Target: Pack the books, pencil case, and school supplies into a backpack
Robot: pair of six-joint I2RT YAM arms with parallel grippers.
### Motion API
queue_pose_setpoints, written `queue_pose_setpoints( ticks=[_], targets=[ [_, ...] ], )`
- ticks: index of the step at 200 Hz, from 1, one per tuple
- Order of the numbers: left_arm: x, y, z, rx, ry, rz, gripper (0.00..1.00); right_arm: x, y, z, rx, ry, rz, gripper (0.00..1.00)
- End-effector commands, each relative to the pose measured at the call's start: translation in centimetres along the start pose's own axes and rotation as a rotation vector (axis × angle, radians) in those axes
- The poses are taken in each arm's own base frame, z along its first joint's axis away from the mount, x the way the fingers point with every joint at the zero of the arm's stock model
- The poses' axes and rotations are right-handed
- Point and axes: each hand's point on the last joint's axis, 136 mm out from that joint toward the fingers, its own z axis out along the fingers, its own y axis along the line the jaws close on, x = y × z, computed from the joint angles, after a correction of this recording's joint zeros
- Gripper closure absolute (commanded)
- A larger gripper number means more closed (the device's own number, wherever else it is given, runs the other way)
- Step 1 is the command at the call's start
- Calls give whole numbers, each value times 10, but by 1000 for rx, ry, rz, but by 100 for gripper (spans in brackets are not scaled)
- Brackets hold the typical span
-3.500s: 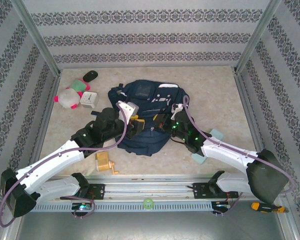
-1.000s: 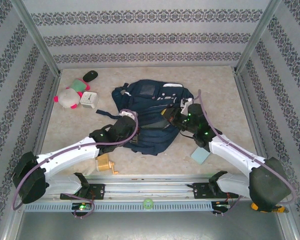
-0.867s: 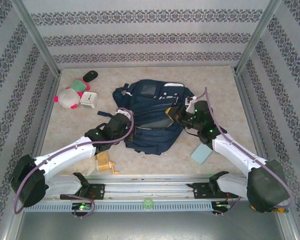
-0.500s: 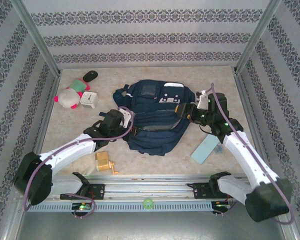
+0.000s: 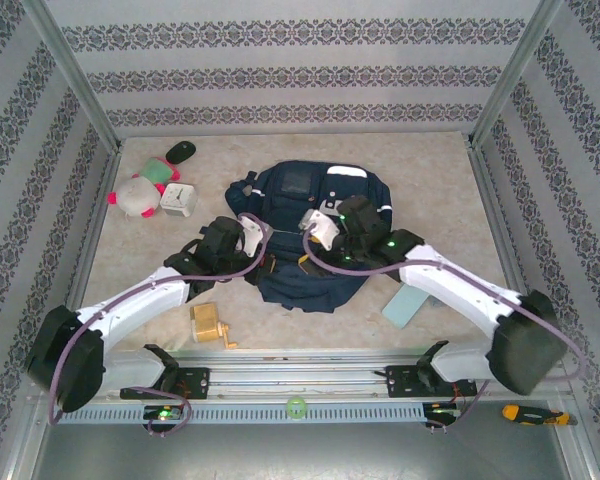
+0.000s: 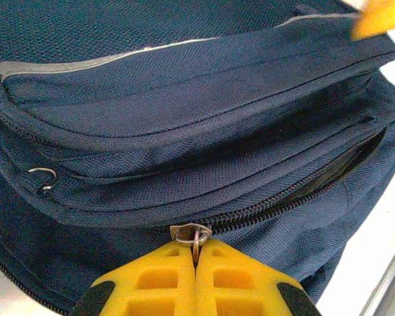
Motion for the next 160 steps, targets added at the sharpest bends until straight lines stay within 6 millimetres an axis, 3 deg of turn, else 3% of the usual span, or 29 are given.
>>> queue_pose_setpoints(
  ticks=[1,23,45,47,59,103,124,160],
  targets=[
    [-36,-13,-13,53,-124,64,100,-22,11,11,-80,-57,-175,35],
    [-39,-15,-13,65,-129,76,100,-16,2,24,-67,-18,-173,39],
    [-37,-4,-11,5,-106,86,100,-13,-20,23,-1,8,-151,80],
    [-37,-2,-11,-5,-101,85,100,-14,-22,22,2,5,-148,87],
    [-34,15,-10,-85,-80,78,100,-19,-25,13,-4,-16,-143,98],
    [-40,77,-12,-265,-71,-1,100,-41,-15,-33,-56,-136,-212,100],
    [-54,100,-8,-324,-75,19,100,-46,-7,-49,-119,-188,-253,100],
    [-78,156,4,-436,-90,-50,100,-57,-8,-68,-159,-256,-279,100]
  ],
)
